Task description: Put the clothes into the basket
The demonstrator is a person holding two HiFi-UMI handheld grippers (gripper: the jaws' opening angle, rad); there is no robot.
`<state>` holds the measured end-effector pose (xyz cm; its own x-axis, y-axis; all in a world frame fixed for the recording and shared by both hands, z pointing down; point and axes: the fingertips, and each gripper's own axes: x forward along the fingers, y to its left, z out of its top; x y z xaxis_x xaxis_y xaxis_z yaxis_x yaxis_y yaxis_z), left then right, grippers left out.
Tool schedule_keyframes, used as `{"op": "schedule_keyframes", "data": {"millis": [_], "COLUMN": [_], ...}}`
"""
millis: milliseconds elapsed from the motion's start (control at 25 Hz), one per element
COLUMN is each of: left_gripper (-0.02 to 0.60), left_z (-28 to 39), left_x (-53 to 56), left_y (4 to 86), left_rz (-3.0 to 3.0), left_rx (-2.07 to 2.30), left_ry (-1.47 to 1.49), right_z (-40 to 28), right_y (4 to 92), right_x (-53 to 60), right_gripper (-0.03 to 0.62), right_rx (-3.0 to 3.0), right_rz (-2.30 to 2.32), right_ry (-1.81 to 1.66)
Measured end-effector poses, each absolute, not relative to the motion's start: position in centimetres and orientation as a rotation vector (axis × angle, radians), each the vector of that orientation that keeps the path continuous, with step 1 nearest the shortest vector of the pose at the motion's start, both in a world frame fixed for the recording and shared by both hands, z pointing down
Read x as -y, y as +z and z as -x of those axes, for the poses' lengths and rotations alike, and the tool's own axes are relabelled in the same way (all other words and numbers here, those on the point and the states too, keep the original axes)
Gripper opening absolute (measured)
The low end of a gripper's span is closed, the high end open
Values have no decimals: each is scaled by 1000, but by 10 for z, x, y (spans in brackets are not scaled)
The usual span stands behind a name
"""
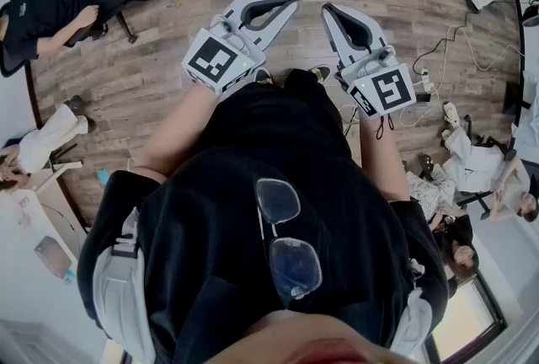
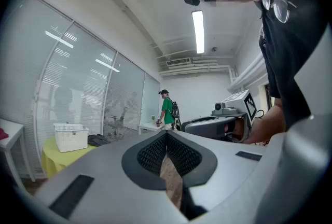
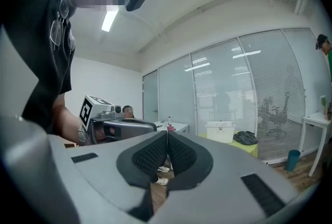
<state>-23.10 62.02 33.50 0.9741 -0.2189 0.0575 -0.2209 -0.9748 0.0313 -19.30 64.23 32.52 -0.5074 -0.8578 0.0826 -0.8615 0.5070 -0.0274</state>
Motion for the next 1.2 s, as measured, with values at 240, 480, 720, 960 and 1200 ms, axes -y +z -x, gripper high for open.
{"op": "schedule_keyframes", "data": {"millis": [240,480,720,960,1200], "left_gripper": [11,11,10,11,11], "left_z": [239,246,240,231,208], "left_x": [-620,-618,-614,-601,-569], "left_y": [333,331,333,335,331], "left_rz": [-3086,-3089,-3082,-3085,-3088], "left_rx": [349,362,375,400,457], "left_ry": [79,64,71,70,113], "right_z": [200,202,192,180,158], "right_y": [323,320,319,323,325], "right_x": [-641,-643,-640,-624,-593], "right_gripper": [26,26,28,28,28], "right_rx": [2658,2644,2653,2668,2711], "right_rz": [-1527,-1556,-1580,-1584,-1558], "right_ry": [87,77,87,82,102]}}
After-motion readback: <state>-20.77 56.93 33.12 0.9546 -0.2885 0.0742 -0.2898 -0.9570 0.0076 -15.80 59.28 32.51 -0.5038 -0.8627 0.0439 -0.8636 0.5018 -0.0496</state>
